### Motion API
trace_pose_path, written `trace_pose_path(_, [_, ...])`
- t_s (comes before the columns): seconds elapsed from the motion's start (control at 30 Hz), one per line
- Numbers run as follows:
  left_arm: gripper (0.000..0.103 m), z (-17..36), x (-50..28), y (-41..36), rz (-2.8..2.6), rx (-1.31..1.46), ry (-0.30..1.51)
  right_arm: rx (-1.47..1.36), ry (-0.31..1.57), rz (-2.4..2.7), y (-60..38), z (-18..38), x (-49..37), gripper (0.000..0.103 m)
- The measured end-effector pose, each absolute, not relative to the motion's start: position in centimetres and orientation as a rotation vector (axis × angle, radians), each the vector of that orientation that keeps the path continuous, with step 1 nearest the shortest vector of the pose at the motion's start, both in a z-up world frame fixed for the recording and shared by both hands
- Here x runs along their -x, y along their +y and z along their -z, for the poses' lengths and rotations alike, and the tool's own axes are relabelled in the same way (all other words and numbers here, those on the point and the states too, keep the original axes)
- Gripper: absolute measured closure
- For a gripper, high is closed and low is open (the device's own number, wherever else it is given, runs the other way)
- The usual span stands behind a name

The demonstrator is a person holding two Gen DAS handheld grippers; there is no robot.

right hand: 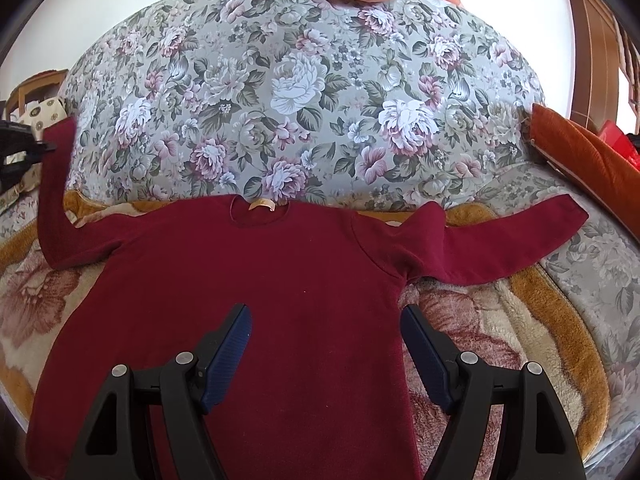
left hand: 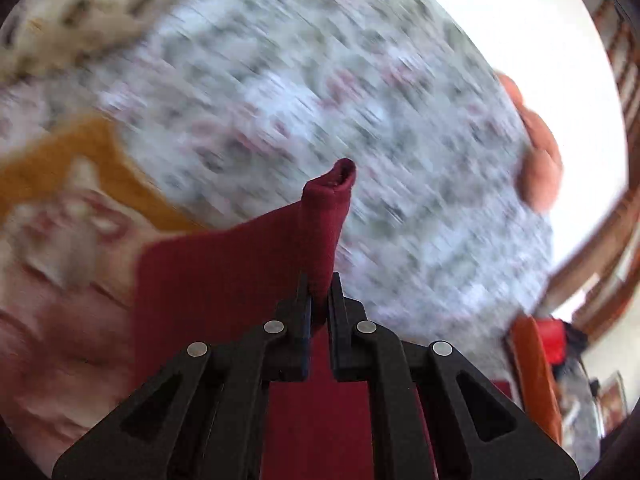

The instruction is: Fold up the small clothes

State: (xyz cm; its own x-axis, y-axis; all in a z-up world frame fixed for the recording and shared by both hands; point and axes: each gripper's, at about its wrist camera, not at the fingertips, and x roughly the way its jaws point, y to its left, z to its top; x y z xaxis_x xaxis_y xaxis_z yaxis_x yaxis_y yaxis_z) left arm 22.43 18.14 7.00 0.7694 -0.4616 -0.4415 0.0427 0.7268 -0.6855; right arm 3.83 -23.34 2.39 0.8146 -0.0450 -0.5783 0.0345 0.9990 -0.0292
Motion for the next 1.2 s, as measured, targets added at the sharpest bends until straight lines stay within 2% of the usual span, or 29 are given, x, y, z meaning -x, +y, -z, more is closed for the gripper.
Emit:
trace_pose_path(0.1, [0.098,-4.9,-23.4,11.1,0.388,0.716,0.69,-0.029,0.643,0.013,-24.8,-3.0,-4.2,0.028])
trace_pose_path(0.37, [0.098,0.6,-26.0,-2.6,0.498,0.795,0.811,0.057,0.615,0.075,-29.9,-4.0,-4.6,0.028])
trace_pose_path(0.7, [0.097,4.0,-26.5,-12.4,0.633,0.714,0.941,0.084,0.66,0.121,-34.3,-1.0,-4.6,0.028])
trace_pose_path(0.73, [0.097,4.5,-26.5,-12.7,0.633,0.709,0.961,0.087,0.656,0.121,-34.3,-1.0,-4.6,0.028])
trace_pose_path(0.77, [0.091,5.2,-26.5,-13.0,0.639,0.71,0.998,0.088,0.654,0.12,-34.3,-1.1,-4.6,0.028])
trace_pose_path(0.8, [0.08,5.5,-26.4,-13.2,0.646,0.708,1.022,0.088,0.649,0.117,-34.2,-1.2,-4.6,0.028])
trace_pose_path(0.97, [0.057,4.1,-23.9,-11.7,0.732,0.714,1.046,0.092,0.621,0.105,-33.7,-2.1,-5.3,0.028])
trace_pose_path(1.13, [0.057,0.7,-20.9,-4.5,0.573,0.56,0.899,0.057,0.562,0.004,-33.3,-4.2,-8.1,0.028])
trace_pose_path(1.2, [0.057,-0.1,-20.8,-0.2,0.425,0.485,0.844,0.016,0.59,-0.149,-32.6,-4.4,-10.8,0.031])
